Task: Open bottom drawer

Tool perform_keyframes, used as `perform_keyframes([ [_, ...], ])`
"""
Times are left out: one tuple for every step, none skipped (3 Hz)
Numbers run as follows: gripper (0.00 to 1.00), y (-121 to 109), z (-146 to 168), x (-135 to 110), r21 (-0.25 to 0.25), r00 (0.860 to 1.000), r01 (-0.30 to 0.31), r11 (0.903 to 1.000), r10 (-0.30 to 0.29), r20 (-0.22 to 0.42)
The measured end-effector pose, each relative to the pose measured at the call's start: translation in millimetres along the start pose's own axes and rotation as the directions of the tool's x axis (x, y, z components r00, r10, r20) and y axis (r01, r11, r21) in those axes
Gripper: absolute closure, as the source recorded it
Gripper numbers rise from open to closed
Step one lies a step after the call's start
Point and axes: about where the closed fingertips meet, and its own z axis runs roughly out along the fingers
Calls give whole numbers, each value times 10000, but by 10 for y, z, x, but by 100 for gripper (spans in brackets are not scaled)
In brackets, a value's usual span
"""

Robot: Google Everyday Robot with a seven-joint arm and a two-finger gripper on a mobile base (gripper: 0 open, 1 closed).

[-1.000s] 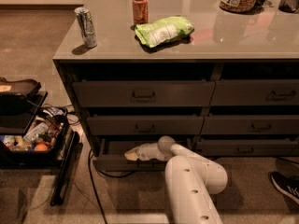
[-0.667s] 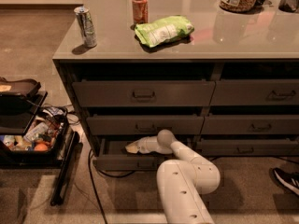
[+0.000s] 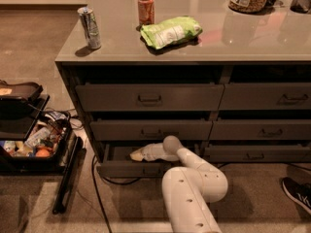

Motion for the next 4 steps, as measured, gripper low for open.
perform_keyframes([
  [100,72,96,200,-245,9993,-312,9992,307,-200],
  [100,85,78,183,-245,9993,-320,9992,315,-204],
  [100,164,36,277,-270,9997,-222,9994,220,-82],
  [100,173,30,269,-274,9997,-220,9994,218,-75],
])
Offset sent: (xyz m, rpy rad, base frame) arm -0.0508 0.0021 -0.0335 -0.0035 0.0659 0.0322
